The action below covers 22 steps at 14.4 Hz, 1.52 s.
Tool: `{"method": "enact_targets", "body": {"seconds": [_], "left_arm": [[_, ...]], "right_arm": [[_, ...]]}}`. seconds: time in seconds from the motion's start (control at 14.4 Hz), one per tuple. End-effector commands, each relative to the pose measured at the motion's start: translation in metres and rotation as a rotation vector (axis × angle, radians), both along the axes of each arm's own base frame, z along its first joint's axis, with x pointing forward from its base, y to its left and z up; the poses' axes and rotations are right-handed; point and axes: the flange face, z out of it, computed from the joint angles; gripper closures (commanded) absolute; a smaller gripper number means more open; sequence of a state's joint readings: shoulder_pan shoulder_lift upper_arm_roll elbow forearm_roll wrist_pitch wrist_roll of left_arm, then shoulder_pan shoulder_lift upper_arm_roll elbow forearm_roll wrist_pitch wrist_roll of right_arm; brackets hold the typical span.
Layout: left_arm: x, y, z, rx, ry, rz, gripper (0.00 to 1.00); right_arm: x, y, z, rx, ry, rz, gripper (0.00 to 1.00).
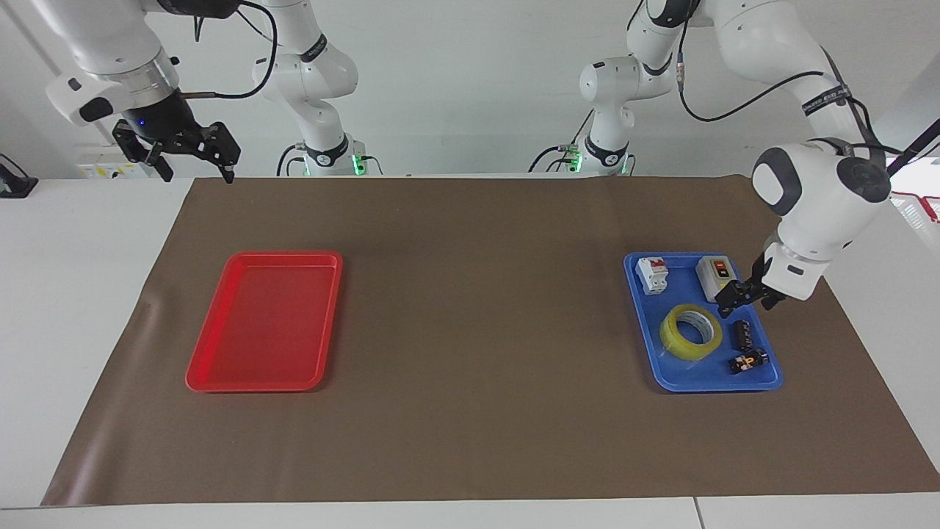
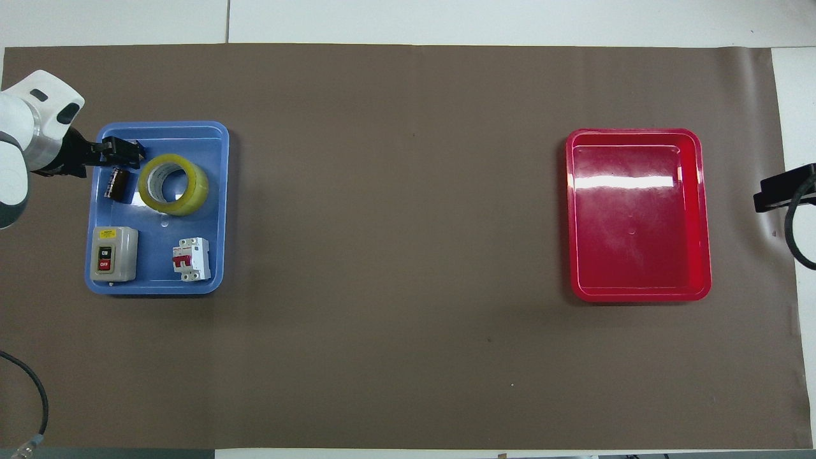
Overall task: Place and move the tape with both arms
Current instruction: 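Reach the left gripper down onto the yellow tape roll in the blue tray, then lift the yellow tape with the left gripper toward the table middle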
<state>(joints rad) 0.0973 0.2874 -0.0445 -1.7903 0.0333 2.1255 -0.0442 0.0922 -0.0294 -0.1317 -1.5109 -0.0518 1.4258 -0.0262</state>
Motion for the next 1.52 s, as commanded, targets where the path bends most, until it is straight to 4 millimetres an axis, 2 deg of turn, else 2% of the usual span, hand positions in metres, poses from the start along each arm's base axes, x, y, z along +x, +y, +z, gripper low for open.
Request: {"method": "enact_targets", "body": {"seconds": [0.0, 0.21, 0.62, 0.76, 0.9, 1.18, 1.32, 1.45], "left_arm": [[-0.01, 0.0, -0.022, 0.019, -0.001, 0.01, 0.08], [-0.006, -0.003, -0.047, 0.015, 0.007, 0.02, 0.11], [-0.011, -0.007, -0.065, 0.012, 0.03, 0.071, 0.42], [-0.013, -0.007, -0.069, 0.012, 0.03, 0.072, 0.45], [-0.014, -0.006, -0.071, 0.012, 0.037, 0.073, 0.6], [-0.017, -0.01, -0.074, 0.011, 0.05, 0.075, 1.0], [-0.01, -0.015, -0.059, 0.014, 0.062, 0.065, 1.0], [0.002, -0.028, -0.021, 0.018, 0.09, 0.049, 1.0]], "right_arm": [[-0.003, -0.004, -0.001, 0.011, -0.009, 0.018, 0.0], [-0.003, -0.004, 0.0, 0.011, -0.011, 0.018, 0.0], [-0.003, -0.004, -0.001, 0.011, -0.009, 0.018, 0.0], [-0.003, -0.004, -0.001, 0.011, -0.009, 0.018, 0.0], [-0.003, -0.004, -0.001, 0.011, -0.009, 0.018, 0.0], [-0.003, -0.004, -0.001, 0.011, -0.009, 0.018, 0.0], [-0.003, -0.004, -0.001, 0.011, -0.009, 0.018, 0.0], [-0.003, -0.004, -0.001, 0.011, -0.009, 0.018, 0.0]]}}
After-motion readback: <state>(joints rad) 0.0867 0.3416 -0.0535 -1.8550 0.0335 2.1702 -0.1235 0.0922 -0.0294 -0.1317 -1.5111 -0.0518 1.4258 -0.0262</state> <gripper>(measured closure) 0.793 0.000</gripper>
